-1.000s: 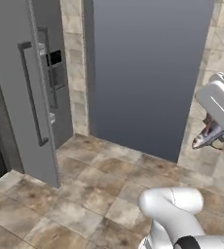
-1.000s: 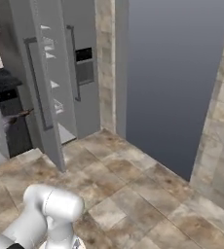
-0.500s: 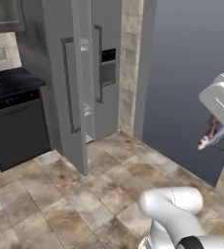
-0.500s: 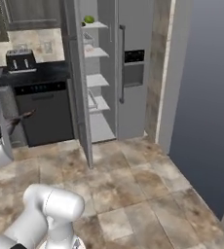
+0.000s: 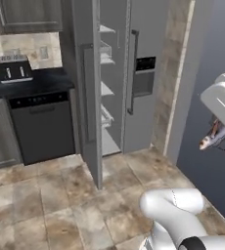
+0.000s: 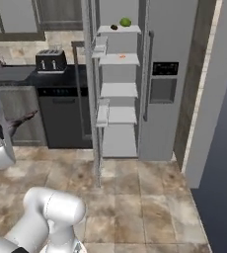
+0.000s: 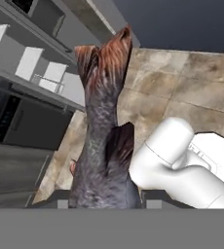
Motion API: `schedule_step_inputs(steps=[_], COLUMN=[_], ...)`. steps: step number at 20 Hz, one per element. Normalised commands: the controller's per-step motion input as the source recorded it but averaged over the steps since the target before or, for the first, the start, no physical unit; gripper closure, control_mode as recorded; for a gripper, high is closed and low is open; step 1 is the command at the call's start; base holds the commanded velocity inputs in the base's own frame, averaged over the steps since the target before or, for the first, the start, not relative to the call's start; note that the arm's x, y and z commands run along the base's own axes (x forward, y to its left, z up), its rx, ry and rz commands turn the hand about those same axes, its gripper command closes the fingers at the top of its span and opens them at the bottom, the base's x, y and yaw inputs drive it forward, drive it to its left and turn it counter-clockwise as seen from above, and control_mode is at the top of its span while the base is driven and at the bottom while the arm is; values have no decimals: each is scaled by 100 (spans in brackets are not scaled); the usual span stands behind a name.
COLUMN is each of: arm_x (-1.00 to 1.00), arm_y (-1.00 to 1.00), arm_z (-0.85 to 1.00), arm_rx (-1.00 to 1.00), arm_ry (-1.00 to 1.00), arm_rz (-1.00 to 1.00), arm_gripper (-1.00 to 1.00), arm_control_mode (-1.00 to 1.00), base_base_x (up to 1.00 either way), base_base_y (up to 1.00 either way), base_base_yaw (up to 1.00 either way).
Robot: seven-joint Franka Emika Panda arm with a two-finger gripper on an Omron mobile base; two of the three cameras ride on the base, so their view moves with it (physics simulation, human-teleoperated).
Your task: Transport the fish and sweet potato to the fridge. Place the fish on the rack containing meat and place the sweet potato on the rack containing the vegetable, ensuring meats and vegetables are on different racks.
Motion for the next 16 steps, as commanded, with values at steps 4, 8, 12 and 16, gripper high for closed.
schedule_step_inputs(steps=[4,8,12,16], arm_x=[0,0,0,0], arm_y=[0,0,0,0], arm_z=[0,0,0,0], arm_rx=[0,0,0,0], arm_ry=[0,0,0,0], arm_rz=[0,0,0,0], arm_gripper=[100,100,100,100], arm_control_mode=[100,100,100,100], base_base_x=[88,79,94,100], base_base_y=[-100,-100,-100,-59], base_base_yaw=[42,28,30,36])
